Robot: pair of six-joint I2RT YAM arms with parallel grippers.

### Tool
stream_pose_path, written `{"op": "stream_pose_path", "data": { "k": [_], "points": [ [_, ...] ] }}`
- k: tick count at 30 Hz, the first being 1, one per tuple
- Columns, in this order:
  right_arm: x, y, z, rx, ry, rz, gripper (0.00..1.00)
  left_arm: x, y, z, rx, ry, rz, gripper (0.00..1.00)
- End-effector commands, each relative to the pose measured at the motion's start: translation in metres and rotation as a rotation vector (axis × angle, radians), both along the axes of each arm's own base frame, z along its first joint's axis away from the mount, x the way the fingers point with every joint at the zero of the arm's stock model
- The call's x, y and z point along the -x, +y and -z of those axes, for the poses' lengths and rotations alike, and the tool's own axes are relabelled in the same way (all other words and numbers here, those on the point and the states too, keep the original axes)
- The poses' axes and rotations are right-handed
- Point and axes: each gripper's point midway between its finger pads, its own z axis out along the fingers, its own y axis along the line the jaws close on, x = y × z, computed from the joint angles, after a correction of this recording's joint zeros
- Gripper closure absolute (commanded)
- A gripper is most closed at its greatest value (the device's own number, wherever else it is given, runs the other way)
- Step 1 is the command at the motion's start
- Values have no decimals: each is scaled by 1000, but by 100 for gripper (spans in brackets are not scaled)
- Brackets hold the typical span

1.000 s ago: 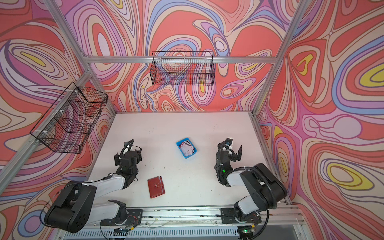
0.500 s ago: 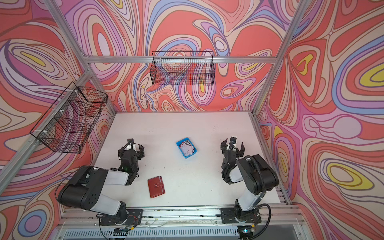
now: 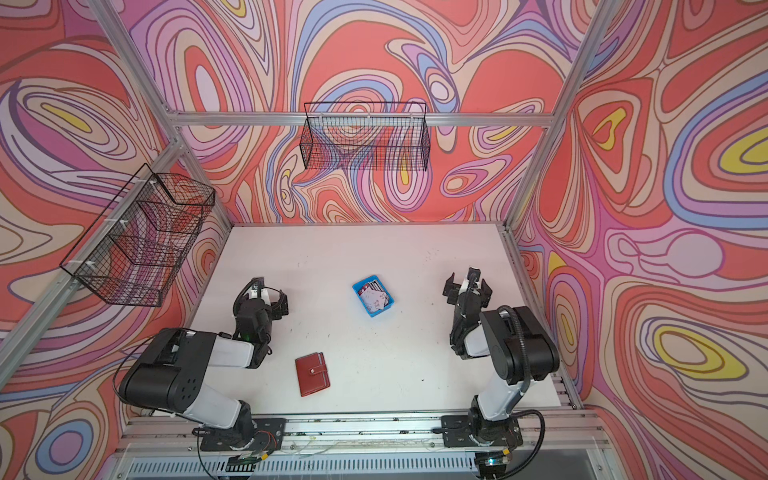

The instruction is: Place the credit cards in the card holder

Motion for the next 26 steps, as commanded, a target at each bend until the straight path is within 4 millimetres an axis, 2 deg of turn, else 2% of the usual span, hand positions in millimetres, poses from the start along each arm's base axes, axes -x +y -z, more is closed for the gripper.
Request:
{"op": "stream_pose_path", "data": {
  "k": [1, 26],
  "points": [
    [-1, 1, 7, -3, 26, -12, 2, -7, -1, -7, 21, -11, 7, 0],
    [-1, 1, 7, -1, 24, -10, 2, -11, -2, -7, 15, -10, 12, 0]
  ]
}}
